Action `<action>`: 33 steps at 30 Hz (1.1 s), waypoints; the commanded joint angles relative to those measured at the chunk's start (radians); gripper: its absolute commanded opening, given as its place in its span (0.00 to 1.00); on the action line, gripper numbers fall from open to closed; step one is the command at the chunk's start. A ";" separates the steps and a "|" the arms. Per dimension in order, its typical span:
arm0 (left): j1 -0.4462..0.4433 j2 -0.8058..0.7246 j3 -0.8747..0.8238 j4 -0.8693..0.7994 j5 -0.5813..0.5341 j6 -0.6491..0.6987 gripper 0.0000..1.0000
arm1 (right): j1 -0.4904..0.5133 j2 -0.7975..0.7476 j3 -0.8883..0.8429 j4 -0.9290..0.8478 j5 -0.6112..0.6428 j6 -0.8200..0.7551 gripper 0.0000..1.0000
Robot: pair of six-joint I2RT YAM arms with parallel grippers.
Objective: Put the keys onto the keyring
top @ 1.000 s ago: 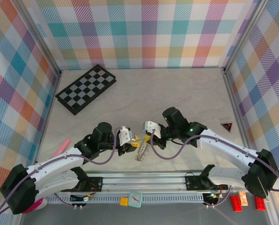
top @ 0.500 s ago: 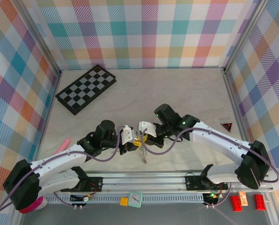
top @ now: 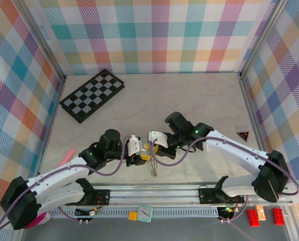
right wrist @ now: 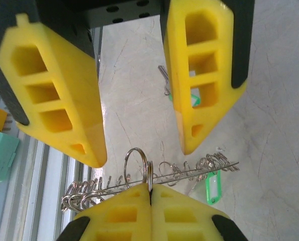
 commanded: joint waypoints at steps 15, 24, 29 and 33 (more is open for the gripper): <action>-0.009 0.016 -0.008 0.038 -0.186 -0.026 0.37 | 0.012 -0.020 0.014 0.002 -0.005 -0.016 0.00; -0.010 0.091 0.016 0.014 0.003 -0.016 0.46 | 0.012 -0.018 0.012 0.014 -0.007 -0.012 0.00; -0.009 0.079 0.009 0.045 0.069 -0.024 0.49 | 0.012 -0.015 0.013 0.016 -0.004 -0.009 0.00; -0.009 0.076 0.009 0.053 0.038 -0.030 0.49 | 0.012 -0.011 0.014 0.022 -0.019 -0.001 0.00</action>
